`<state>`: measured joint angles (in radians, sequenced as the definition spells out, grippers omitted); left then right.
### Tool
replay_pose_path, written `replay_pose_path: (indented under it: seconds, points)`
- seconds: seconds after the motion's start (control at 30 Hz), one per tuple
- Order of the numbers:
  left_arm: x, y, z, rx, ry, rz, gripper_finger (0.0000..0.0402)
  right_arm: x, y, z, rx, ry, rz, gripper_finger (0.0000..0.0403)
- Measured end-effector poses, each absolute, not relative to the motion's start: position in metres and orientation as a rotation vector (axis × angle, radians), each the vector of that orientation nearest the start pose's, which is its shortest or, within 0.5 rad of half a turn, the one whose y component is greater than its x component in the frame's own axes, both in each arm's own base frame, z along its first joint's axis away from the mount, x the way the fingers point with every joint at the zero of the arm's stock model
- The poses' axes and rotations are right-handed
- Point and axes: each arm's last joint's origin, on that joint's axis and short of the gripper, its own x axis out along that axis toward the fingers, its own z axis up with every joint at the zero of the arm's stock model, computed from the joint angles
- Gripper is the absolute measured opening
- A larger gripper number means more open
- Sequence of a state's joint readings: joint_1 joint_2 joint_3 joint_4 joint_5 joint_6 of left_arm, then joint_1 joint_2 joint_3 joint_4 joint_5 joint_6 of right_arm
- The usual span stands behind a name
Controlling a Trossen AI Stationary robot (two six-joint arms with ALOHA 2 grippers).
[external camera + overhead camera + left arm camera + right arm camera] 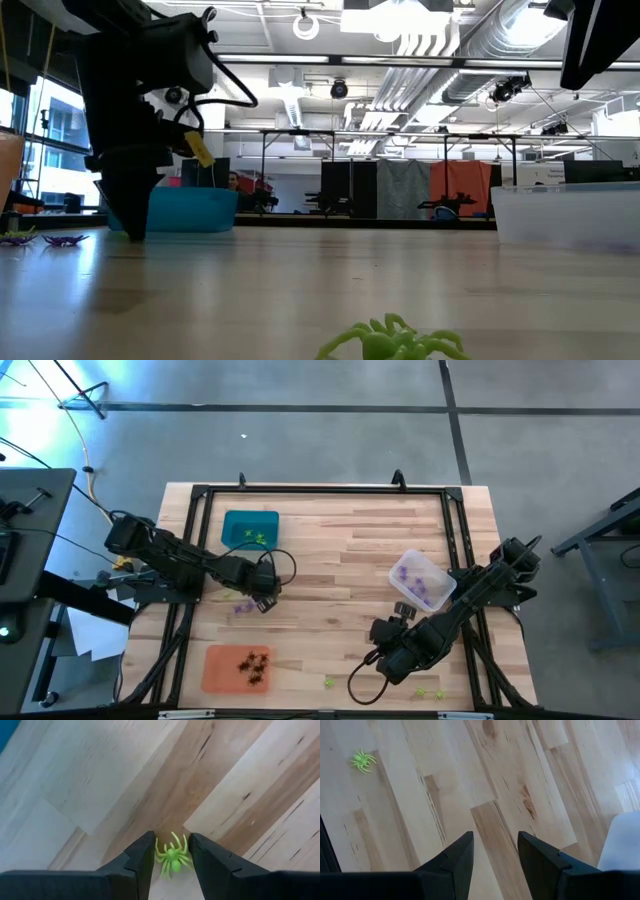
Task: Sort Halloween decoration
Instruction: Put the green spider toy into the blue bin
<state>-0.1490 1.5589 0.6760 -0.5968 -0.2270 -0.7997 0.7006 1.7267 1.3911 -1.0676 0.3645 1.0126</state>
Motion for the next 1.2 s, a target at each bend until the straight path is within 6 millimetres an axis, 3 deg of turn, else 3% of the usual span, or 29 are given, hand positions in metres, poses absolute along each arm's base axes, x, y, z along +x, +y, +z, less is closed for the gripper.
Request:
replay_pose_path:
  seconds: [0.17,0.37,0.67,1.2]
  points:
    - [0.226,-0.027,0.12,-0.442,1.309,0.679,0.0103,0.258,0.204,0.247,0.171,1.166,-0.334,0.0149]
    - [0.226,-0.029,0.12,-0.467,1.308,0.674,0.0012,0.258,0.204,0.247,0.171,1.166,-0.335,0.0149]
    - [0.228,-0.029,0.125,-0.46,1.312,0.67,0.0001,0.258,0.204,0.247,0.17,1.166,-0.335,0.0149]
    - [0.216,-0.021,0.173,-0.439,1.19,0.679,0.0,0.259,0.205,0.247,0.185,1.153,-0.325,0.0149]
